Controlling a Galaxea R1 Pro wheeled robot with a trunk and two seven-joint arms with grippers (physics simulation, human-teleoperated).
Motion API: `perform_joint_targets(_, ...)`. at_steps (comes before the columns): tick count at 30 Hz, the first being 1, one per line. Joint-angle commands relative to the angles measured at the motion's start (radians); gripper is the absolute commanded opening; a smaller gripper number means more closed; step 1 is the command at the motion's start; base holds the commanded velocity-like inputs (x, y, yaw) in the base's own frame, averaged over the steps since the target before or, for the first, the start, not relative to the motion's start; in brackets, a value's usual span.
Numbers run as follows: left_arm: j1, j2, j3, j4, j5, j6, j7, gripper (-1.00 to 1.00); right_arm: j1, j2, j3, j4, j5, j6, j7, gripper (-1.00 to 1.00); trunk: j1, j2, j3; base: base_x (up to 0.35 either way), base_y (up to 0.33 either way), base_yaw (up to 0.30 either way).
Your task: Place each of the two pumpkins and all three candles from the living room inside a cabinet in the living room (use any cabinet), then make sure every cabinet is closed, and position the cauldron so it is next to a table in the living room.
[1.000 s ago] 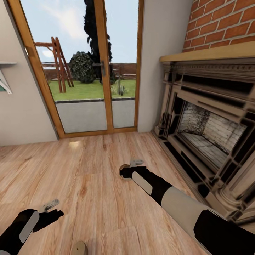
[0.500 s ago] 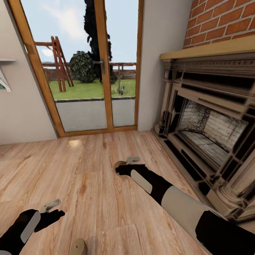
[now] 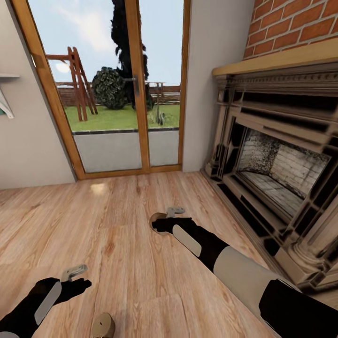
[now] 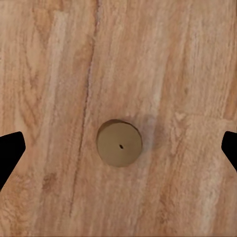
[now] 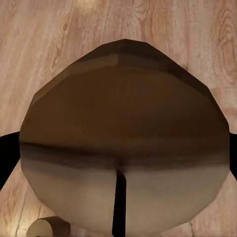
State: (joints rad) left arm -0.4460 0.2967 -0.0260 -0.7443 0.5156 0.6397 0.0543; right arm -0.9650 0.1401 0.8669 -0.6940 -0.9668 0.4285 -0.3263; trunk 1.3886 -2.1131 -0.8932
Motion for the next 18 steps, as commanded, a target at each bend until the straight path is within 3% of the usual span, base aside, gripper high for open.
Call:
perform_joint_targets(1,0.0,0.001,-0.006,-0.001,0.008,0.001,0.006,1.0,-0.001,-0.001,0.003,-0.002,-0.009,0.0,-0.007,-1.0,0.004,-0.008,-0.004,0.0,0.0,0.0)
perform_joint_targets(18,0.0,0.002,-0.016,-0.001,0.004,-0.003,0.006,1.0,-0.001,0.004,0.004,-0.003,-0.013,0.0,-0.008,-1.0,0.069,-0.127,-0.057,0.0,0.0,0.0)
